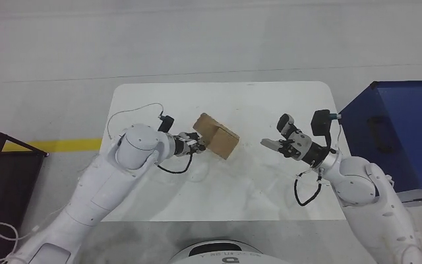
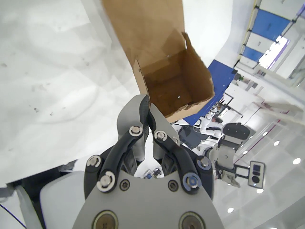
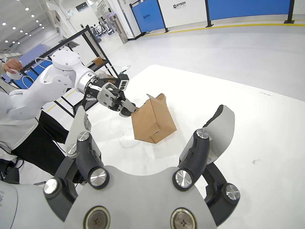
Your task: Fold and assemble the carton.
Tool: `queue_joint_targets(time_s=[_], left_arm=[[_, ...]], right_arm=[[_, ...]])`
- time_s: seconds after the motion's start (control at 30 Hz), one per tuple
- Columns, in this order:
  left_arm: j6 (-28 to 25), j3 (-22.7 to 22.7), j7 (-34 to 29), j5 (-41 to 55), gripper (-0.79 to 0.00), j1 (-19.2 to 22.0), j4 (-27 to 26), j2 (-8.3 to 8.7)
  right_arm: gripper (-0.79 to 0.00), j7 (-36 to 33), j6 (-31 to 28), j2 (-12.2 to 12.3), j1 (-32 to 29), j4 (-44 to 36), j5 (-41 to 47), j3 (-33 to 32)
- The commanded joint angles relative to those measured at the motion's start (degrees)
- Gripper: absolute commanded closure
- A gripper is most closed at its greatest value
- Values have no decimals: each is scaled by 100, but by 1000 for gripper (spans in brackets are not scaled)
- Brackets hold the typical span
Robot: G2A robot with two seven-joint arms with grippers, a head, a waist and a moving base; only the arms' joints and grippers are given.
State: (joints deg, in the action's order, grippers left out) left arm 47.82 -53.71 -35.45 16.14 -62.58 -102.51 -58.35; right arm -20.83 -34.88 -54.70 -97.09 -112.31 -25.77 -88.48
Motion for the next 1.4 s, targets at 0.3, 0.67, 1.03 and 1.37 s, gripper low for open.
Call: queue_joint_targets(time_s=[0.3,0.67,1.03,1.37], left_arm=[[-1381,-167,-1302,-1092,0,105,-52,244],[-2340,129,-477,-1406,0,-316,-365,170],[-2890,228,-228,-1537,0,-442,-461,103],[-3220,143,-40,-1714,0,-662,-468,94]], right_arm=[[-785,20,149,-4,-28,-100,-125,-42],[-785,-620,697,-29,305,223,-735,430],[-757,-835,461,-118,1015,1077,-330,1133],[0,-1280,79,-110,1292,1152,-540,1335]])
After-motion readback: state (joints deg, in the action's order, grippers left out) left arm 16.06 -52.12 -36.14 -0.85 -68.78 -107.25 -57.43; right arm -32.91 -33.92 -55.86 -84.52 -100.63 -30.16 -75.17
